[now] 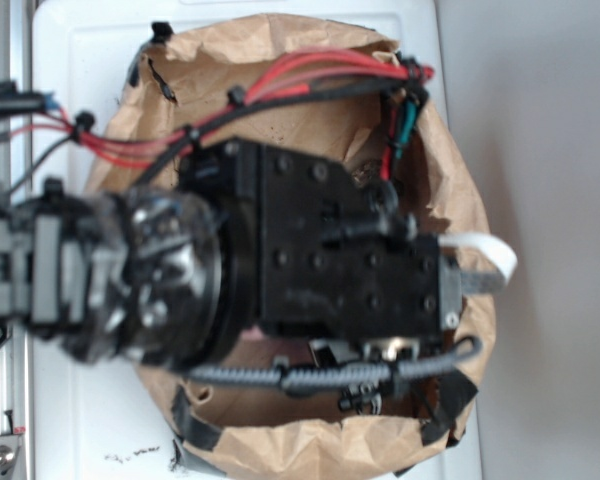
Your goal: Grab the pink bunny.
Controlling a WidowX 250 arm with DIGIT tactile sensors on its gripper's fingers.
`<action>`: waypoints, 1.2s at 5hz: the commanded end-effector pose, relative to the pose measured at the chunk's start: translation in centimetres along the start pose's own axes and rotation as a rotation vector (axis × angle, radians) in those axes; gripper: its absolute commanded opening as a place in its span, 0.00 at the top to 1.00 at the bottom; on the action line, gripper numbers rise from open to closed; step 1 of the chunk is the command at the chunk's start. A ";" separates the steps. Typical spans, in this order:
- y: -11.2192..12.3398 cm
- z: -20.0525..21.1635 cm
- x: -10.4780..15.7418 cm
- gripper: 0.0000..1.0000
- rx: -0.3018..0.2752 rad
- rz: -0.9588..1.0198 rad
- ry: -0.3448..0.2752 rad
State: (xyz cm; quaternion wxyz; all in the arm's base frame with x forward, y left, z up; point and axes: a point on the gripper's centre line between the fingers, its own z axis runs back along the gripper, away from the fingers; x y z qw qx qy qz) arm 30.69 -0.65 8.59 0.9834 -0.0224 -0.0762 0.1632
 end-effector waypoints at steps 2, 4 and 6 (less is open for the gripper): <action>3.2 10.6 -1.3 1.00 -0.015 -0.066 -0.245; 0.7 11.1 -1.3 1.00 0.090 -0.147 -0.212; 0.0 9.9 -2.2 1.00 0.118 -0.120 -0.227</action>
